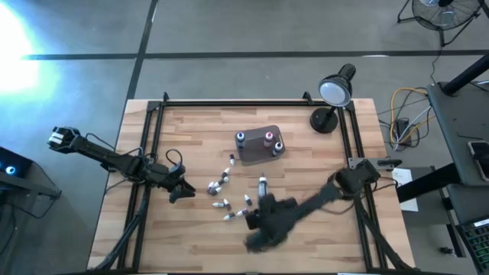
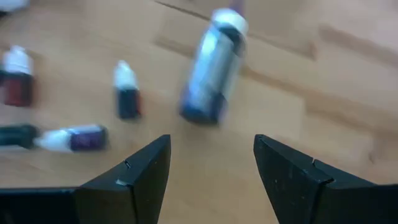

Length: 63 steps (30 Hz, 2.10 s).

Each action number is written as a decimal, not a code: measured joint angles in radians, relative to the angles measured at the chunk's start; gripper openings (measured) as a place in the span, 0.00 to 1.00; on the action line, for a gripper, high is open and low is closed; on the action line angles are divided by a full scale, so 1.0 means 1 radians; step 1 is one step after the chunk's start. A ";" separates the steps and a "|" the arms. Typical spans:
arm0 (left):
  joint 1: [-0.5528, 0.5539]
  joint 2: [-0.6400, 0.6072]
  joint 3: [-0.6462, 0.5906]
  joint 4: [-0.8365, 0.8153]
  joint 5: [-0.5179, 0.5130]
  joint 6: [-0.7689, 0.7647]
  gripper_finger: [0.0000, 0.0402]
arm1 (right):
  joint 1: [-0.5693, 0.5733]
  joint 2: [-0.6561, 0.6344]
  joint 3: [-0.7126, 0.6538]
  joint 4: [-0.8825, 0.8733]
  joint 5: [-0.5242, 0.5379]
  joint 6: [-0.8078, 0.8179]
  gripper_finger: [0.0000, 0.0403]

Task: Pick & Place food coloring
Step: Put the big purple food coloring bottle into the black transparent bin

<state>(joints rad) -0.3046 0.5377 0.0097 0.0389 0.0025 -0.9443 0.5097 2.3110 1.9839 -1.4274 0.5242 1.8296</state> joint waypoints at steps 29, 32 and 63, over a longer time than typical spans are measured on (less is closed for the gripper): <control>0.000 0.000 0.000 -0.012 0.000 -0.040 0.38 | -0.456 -0.079 -0.227 0.293 -0.457 -0.513 0.56; 0.000 0.000 0.000 -0.012 0.000 -0.040 0.38 | -0.457 -0.080 -0.232 0.313 -0.439 -0.614 0.56; 0.000 0.000 0.001 -0.013 0.000 -0.040 0.38 | -0.355 -0.161 -0.227 0.327 -0.133 -0.741 0.27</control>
<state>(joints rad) -0.3046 0.5375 0.0105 0.0263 0.0029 -0.9840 0.1549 2.1496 1.7567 -1.1003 0.3908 1.0885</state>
